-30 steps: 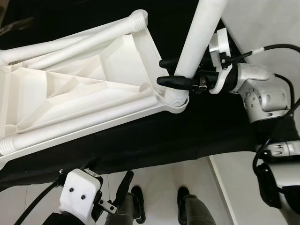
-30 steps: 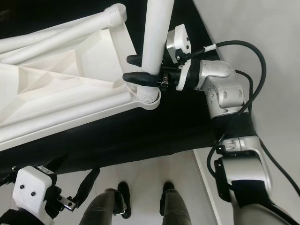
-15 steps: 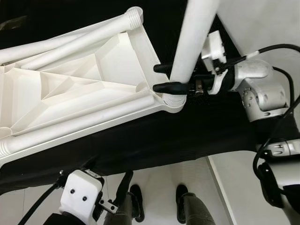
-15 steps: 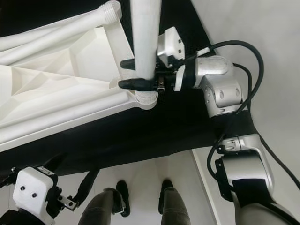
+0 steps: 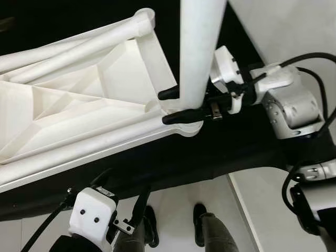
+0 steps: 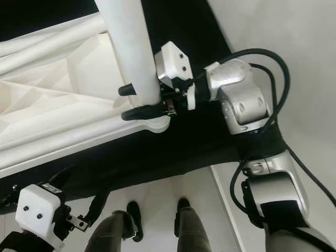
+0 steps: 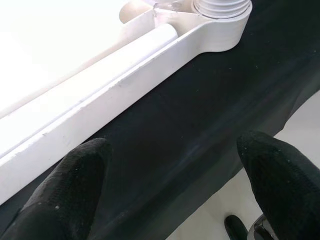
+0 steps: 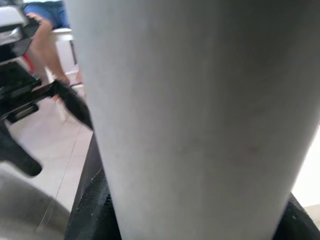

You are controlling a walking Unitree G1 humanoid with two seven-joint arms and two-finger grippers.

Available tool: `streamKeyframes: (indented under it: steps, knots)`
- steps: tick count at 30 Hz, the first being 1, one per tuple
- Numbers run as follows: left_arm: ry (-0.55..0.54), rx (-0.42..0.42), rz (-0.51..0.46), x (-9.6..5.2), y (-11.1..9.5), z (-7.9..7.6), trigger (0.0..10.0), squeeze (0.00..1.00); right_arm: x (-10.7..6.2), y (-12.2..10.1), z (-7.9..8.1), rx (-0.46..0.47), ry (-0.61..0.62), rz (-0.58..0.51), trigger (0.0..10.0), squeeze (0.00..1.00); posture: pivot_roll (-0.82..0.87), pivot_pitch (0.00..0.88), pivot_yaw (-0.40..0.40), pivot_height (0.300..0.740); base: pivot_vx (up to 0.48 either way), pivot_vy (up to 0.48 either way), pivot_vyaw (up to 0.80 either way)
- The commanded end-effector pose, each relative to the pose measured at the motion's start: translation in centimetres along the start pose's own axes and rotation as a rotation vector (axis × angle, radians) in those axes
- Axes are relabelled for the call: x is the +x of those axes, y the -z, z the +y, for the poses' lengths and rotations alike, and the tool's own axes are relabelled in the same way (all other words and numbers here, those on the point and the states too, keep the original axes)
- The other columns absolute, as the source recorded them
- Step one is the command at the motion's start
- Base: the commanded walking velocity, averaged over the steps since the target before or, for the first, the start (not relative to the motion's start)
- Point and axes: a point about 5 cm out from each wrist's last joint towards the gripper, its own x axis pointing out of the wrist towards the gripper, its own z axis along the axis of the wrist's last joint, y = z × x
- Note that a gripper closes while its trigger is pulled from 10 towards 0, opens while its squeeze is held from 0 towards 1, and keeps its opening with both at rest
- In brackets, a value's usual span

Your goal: Building children table

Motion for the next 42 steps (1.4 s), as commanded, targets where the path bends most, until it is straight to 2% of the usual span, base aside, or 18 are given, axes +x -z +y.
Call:
streamKeyframes:
  steps: [1, 3, 6, 7, 13, 15, 16, 18, 20, 22, 23, 26, 35, 36, 37, 38, 40, 42]
  knots:
    - [-0.006, -0.008, 0.034, -0.2, 0.6, -0.2, 10.0, 0.0, 1.2, 3.4, 0.9, 0.159, -0.02, 0.07, 10.0, 0.0, 0.03, 0.509, 0.061, 0.74, 0.0, 0.0, 0.0]
    - [-0.007, -0.007, 0.033, -0.2, 0.6, -0.2, 10.0, 0.0, 1.3, 3.7, 0.9, 0.186, 0.003, 0.066, 10.0, 0.0, 0.03, 0.509, 0.061, 0.74, 0.0, 0.0, 0.0]
    - [-0.011, -0.006, 0.032, -0.2, 0.6, -0.2, 10.0, 0.0, 1.2, 5.7, 0.7, 0.298, 0.232, 0.07, 10.0, 0.0, 0.02, 0.51, 0.056, 0.74, 0.0, 0.0, 0.0]
    - [-0.011, -0.006, 0.032, -0.2, 0.6, -0.2, 10.0, 0.0, 1.2, 5.7, 0.7, 0.298, 0.232, 0.07, 10.0, 0.0, 0.02, 0.51, 0.056, 0.74, 0.0, 0.0, 0.0]
    - [-0.014, -0.003, 0.031, -0.2, 0.6, -0.1, 10.0, 0.0, 1.1, 7.7, 2.3, 0.391, 0.433, 0.109, 10.0, 0.0, 0.02, 0.515, 0.059, 0.74, 0.0, 0.0, 0.0]
    - [-0.014, 0.0, 0.032, -0.2, 0.6, -0.1, 10.0, 0.0, 1.5, 8.4, 3.6, 0.432, 0.646, 0.161, 10.0, 0.0, 0.02, 0.514, 0.055, 0.74, 0.0, 0.0, 0.0]
    - [-0.014, 0.0, 0.032, -0.2, 0.6, -0.1, 10.0, 0.0, 1.5, 8.4, 3.6, 0.432, 0.646, 0.161, 10.0, 0.0, 0.02, 0.514, 0.055, 0.74, 0.0, 0.0, 0.0]
    - [-0.014, 0.004, 0.034, -0.2, 0.7, 0.0, 10.0, 0.0, 2.2, 10.0, 7.0, 0.528, 0.953, 0.347, 10.0, 0.0, 0.02, 0.51, 0.059, 0.74, 0.0, 0.0, 0.0]
    - [-0.014, 0.004, 0.034, -0.2, 0.7, 0.0, 10.0, 0.0, 2.2, 10.0, 7.0, 0.528, 0.953, 0.347, 10.0, 0.0, 0.02, 0.51, 0.059, 0.74, 0.0, 0.0, 0.0]
    - [-0.015, 0.008, 0.034, -0.2, 0.8, 0.1, 10.0, 0.0, 3.2, 10.4, 8.6, 0.628, 1.061, 0.371, 10.0, 0.0, 0.02, 0.51, 0.061, 0.74, 0.0, 0.0, 0.0]
    - [-0.015, 0.008, 0.034, -0.2, 0.8, 0.1, 10.0, 0.0, 3.2, 10.4, 8.6, 0.628, 1.061, 0.371, 10.0, 0.0, 0.02, 0.51, 0.061, 0.74, 0.0, 0.0, 0.0]
    - [-0.014, 0.015, 0.037, 0.0, 1.0, 0.1, 10.0, 0.0, 3.6, 9.7, 7.1, 0.605, 1.128, 0.317, 10.0, 0.0, 0.02, 0.494, 0.07, 0.74, 0.0, 0.0, 0.0]
    - [-0.019, 0.02, 0.033, 0.3, 1.3, 0.2, 10.0, 0.0, 3.9, 9.0, 6.4, 0.585, 1.147, 0.306, 10.0, 0.0, 0.01, 0.466, 0.067, 0.74, 0.0, 0.0, 0.0]
    - [-0.02, 0.022, 0.032, 0.4, 1.3, 0.3, 10.0, 0.0, 4.0, 8.4, 6.1, 0.58, 1.135, 0.254, 10.0, 1.0, 0.01, 0.465, 0.067, 0.74, 0.0, 0.0, 0.0]
    - [-0.02, 0.022, 0.032, 0.4, 1.3, 0.3, 10.0, 0.0, 4.0, 8.4, 6.1, 0.58, 1.135, 0.254, 10.0, 1.0, 0.01, 0.465, 0.067, 0.74, 0.0, 0.0, 0.0]
    - [-0.022, 0.025, 0.03, 0.5, 1.3, 0.3, 10.0, 0.0, 4.2, 7.0, 5.4, 0.582, 1.081, 0.097, 10.0, 1.0, 0.01, 0.464, 0.066, 0.74, 0.0, 0.0, 0.0]
    - [-0.022, 0.025, 0.03, 0.5, 1.3, 0.3, 10.0, 0.0, 4.2, 7.0, 5.4, 0.582, 1.081, 0.097, 10.0, 1.0, 0.01, 0.464, 0.066, 0.74, 0.0, 0.0, 0.0]
    - [-0.023, 0.026, 0.029, 0.6, 1.4, 0.3, 10.0, 0.0, 4.0, 4.9, 4.3, 0.498, 0.949, -0.047, 10.0, 1.0, 0.01, 0.46, 0.066, 0.74, 0.0, 0.0, 0.0]
